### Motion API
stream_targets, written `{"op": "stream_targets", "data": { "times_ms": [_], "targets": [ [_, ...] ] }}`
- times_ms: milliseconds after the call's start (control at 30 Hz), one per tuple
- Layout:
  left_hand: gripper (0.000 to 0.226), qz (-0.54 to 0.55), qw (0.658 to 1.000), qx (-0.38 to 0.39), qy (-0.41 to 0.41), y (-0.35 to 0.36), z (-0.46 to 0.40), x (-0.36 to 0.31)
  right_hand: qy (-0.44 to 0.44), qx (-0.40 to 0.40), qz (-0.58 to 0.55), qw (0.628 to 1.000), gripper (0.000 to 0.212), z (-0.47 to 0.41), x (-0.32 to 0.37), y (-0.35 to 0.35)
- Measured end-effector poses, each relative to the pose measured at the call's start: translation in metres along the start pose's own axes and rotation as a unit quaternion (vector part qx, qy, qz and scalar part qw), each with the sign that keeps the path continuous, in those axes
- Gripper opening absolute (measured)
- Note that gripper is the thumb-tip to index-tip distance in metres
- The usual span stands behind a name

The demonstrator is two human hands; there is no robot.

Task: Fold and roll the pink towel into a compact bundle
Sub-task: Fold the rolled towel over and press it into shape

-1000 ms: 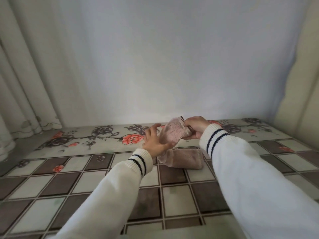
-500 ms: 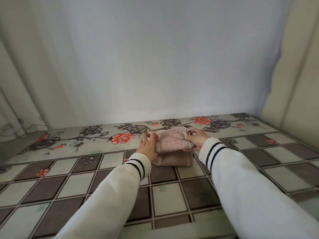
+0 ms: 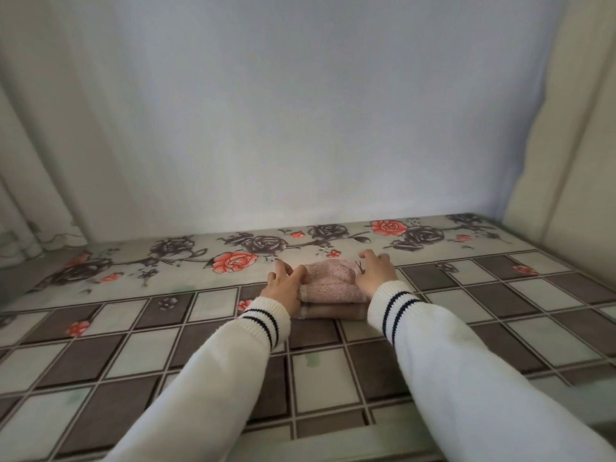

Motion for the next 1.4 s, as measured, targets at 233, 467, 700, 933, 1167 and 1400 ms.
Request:
{"op": "stream_targets", "data": {
  "times_ms": [233, 467, 700, 933, 1167, 1400],
  "targets": [
    [0.041, -0.001, 1.0, 0.001, 0.0, 0.001, 0.001, 0.002, -0.204, 0.026, 0.165, 0.965, 0.047, 0.013, 0.03, 0.03],
    [0.041, 0.027, 0.999, 0.037, 0.004, 0.005, 0.002, 0.002, -0.096, 0.127, 0.165, 0.973, 0.054, 0.0, -0.014, 0.061],
    [0.039, 0.063, 0.997, 0.042, 0.003, 0.006, 0.005, 0.004, -0.073, 0.14, 0.168, 0.973, 0.054, 0.001, -0.018, 0.063],
    [0.043, 0.18, 0.976, 0.12, -0.031, 0.005, 0.006, 0.012, -0.073, 0.137, 0.175, 0.972, 0.053, 0.003, -0.016, 0.06],
    [0.073, 0.204, 0.952, 0.153, -0.172, 0.01, 0.006, 0.032, -0.071, 0.136, 0.175, 0.973, 0.053, 0.002, -0.016, 0.057],
    [0.083, 0.206, 0.949, 0.157, -0.182, 0.02, 0.005, 0.031, -0.065, 0.14, 0.174, 0.972, 0.054, 0.001, -0.021, 0.063]
  ]
}}
Point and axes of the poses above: each hand's wrist, its own z-axis away from the middle knuckle, its own y-axis out of the palm, x = y × z, the point moved 9 cm from there along -z, towards the middle knuckle, and after that the axes turned 11 degrees about -z, right-handed, at the moved point
